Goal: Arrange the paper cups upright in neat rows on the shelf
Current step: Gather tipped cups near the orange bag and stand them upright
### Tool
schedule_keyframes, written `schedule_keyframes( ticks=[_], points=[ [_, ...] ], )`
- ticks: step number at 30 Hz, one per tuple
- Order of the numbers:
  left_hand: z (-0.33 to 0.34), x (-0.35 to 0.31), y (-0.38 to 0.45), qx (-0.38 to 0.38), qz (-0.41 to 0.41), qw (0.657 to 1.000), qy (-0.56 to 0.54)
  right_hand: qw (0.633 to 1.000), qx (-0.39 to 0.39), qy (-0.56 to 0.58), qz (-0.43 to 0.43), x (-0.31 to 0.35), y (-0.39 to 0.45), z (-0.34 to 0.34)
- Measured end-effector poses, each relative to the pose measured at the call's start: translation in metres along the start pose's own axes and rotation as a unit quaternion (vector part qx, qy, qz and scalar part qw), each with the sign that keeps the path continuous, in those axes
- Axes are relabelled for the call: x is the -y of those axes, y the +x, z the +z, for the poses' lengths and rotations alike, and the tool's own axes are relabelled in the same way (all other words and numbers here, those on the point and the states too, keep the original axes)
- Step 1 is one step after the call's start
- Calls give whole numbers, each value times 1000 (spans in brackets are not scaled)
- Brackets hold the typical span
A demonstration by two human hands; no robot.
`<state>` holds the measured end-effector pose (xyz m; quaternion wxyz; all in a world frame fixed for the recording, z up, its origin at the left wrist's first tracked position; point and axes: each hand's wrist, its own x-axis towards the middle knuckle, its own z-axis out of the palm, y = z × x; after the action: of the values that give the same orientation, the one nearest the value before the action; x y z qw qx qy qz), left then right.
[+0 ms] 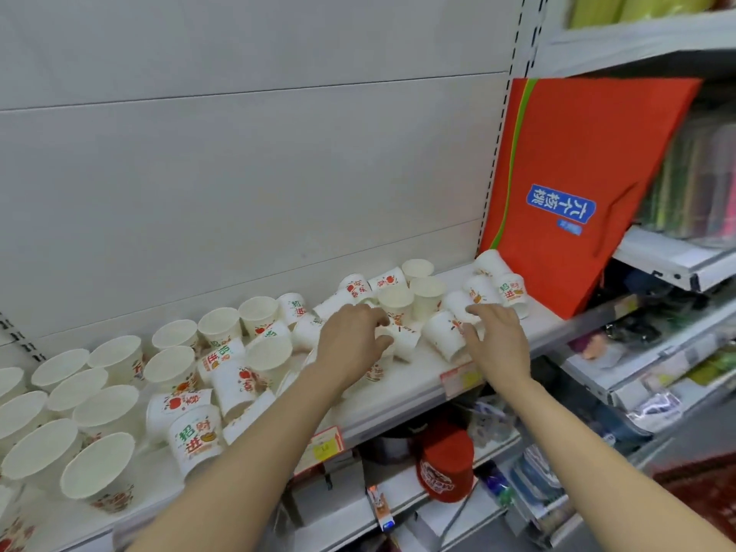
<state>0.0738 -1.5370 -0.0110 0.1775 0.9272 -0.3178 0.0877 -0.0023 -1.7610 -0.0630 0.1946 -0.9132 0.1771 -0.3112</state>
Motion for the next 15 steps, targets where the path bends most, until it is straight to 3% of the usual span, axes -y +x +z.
schedule_keyframes(
  ticks=[8, 15],
  points=[
    [37, -73, 109, 38, -22, 999, -13, 998, 38, -40, 16, -96, 89, -11],
    [80, -104, 213, 92, -67, 993, -34, 974, 212, -25, 73, -140, 154, 8]
  ],
)
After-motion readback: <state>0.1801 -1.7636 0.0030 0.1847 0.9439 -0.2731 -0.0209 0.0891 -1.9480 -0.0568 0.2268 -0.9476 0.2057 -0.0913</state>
